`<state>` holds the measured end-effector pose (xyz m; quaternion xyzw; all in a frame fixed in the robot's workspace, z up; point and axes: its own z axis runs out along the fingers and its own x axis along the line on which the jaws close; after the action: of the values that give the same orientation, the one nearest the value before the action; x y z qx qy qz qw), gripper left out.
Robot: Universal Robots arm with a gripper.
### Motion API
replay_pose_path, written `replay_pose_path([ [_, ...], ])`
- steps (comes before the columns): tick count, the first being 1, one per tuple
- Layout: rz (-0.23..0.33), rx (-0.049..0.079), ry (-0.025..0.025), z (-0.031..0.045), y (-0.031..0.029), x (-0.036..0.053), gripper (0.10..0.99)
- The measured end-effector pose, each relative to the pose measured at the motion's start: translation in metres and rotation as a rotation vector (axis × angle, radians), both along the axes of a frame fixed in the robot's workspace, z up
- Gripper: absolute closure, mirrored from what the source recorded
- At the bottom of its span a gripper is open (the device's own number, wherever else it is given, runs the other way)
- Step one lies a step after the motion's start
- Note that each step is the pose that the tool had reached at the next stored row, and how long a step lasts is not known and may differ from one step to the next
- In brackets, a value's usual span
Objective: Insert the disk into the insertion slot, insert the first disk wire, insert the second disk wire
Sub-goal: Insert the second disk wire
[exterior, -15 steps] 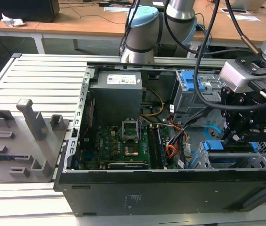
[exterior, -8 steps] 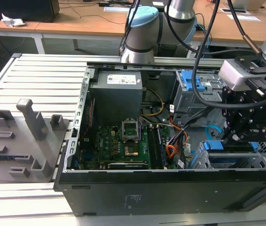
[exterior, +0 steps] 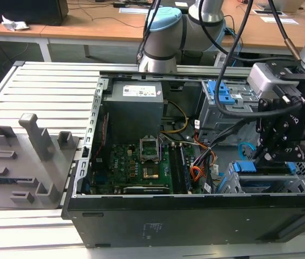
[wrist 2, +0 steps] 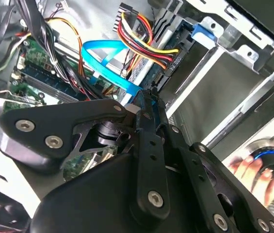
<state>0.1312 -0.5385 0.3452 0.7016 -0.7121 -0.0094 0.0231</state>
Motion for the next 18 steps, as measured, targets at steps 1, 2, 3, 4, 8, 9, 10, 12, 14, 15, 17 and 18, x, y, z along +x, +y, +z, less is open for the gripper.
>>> replay_pose_path([
  [1,-0.034,0.0,0.0,0.0,0.0,0.0,0.922],
  [2,-0.06,0.0,0.0,-0.0001,0.0,0.0,0.922],
  [3,-0.075,0.0,0.0,-0.0001,0.0,0.0,0.922],
  [4,-0.089,0.0,-0.0001,-0.0001,0.0,0.0,0.922],
  [8,-0.164,0.0,0.0,-0.0004,0.0,0.0,0.922],
  [9,-0.18,0.0,0.0,-0.0004,0.0,0.0,0.922],
  [10,-0.18,0.0,0.0,-0.0005,0.0,0.0001,0.922],
  [12,-0.18,0.0,0.0,-0.0004,0.0002,0.0008,0.922],
  [14,-0.178,0.0,0.0,-0.0005,0.0001,0.0017,0.922],
  [15,-0.176,0.0,0.0001,-0.0005,0.0003,0.0024,0.922],
  [17,-0.168,0.0,0.0,-0.0004,0.0003,0.0027,0.922],
  [18,-0.156,0.0,0.0,-0.0004,0.0003,0.0029,0.922],
])
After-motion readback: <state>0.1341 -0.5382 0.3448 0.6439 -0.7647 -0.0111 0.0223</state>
